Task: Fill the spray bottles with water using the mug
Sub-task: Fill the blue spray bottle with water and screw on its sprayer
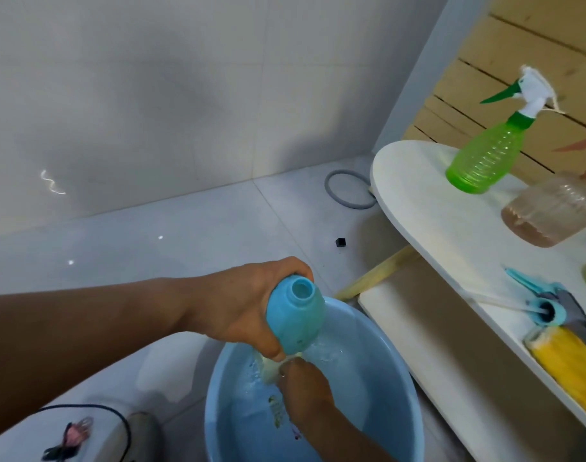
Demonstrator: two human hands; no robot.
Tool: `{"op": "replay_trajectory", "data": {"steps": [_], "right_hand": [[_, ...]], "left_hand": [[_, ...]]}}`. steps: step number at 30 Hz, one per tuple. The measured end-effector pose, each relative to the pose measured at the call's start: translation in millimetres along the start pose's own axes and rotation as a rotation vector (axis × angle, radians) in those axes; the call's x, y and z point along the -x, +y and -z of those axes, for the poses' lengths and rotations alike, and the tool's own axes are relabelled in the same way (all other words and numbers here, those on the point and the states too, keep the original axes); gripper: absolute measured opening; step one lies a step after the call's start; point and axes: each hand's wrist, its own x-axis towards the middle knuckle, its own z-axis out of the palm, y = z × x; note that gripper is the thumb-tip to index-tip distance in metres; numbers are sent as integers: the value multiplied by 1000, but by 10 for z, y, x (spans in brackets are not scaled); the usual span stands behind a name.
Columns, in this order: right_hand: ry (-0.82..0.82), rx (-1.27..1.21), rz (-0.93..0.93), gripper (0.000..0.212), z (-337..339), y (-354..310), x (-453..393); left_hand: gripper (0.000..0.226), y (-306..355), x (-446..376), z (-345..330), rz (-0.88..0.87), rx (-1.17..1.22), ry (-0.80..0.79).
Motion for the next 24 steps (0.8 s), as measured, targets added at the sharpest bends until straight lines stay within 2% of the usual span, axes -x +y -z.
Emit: {"op": "replay_trajectory", "data": {"steps": [2, 6, 10, 16, 24], "right_hand": [[6, -158, 6, 18, -14, -2, 80], [6, -586, -73, 42, 62, 79, 226], [-35, -1051, -212, 23, 350, 131, 473], [32, -1174, -220, 17, 996, 283, 787], [216, -1130, -181, 22, 1695, 424, 1310]], "left_hand": [[81, 18, 2, 19, -1, 0, 5], [82, 41, 36, 53, -2, 15, 7], [81, 82, 61, 74, -8, 9, 20], [81, 156, 96, 87, -15, 6, 7], [78, 240, 118, 114, 4, -3, -65]]}}
